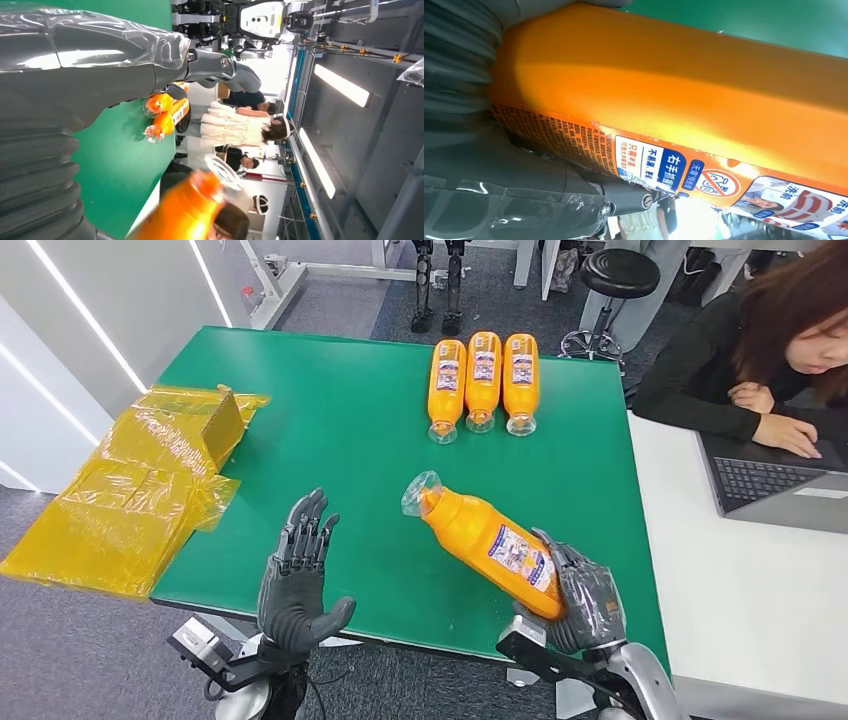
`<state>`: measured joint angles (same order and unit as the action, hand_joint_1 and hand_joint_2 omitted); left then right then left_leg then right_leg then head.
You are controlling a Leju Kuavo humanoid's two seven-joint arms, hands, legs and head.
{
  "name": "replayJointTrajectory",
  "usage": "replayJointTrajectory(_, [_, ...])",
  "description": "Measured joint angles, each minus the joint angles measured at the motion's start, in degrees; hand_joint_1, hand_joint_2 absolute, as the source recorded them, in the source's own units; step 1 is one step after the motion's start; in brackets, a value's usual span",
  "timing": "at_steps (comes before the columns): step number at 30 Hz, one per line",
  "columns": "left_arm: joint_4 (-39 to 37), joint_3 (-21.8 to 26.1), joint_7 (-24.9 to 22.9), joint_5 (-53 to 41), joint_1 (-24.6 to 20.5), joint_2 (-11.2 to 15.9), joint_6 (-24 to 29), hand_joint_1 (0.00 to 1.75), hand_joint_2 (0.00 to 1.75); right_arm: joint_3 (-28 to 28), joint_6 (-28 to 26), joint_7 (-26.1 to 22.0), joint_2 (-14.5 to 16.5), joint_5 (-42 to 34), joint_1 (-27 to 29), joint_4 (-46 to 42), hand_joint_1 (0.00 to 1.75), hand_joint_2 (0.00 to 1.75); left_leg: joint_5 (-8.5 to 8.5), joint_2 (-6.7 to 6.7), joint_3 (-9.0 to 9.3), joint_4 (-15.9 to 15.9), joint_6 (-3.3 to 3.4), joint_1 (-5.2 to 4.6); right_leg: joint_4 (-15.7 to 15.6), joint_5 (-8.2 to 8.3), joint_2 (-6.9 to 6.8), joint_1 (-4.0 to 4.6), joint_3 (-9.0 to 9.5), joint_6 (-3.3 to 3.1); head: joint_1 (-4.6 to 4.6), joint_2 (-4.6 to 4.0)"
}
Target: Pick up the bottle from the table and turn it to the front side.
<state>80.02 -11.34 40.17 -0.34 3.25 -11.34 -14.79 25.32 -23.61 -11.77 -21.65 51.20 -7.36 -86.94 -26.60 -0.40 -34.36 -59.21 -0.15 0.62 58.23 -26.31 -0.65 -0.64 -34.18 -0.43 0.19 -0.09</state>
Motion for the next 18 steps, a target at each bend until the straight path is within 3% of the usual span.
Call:
replayJointTrajectory(7, [-0.34, -0.09, 0.00, 0.71, -0.87, -0.01, 0.32, 0.00, 1.75, -1.92, -2.25, -1.56, 1.70, 2.66, 7.82, -6.89, 1.75, 1.75, -0.02, 0.10, 0.01, 0.01, -0.02, 0.01, 0.02, 0.00, 0.12, 0.01, -0.04, -0.01, -0.01, 0.00])
replayJointTrajectory(18, [-2.62, -1.97, 0.00, 5.05, -2.15, -0.67, -5.34, 0.00, 1.75, 0.58, -0.40, -2.26, 8.92, 9.62, 12.65, -9.81, 1.75, 1.75, -0.02, 0.17, 0.02, 0.03, -0.03, 0.02, 0.03, -0.01, 0.16, 0.02, -0.05, -0.02, 0.01, 0.00])
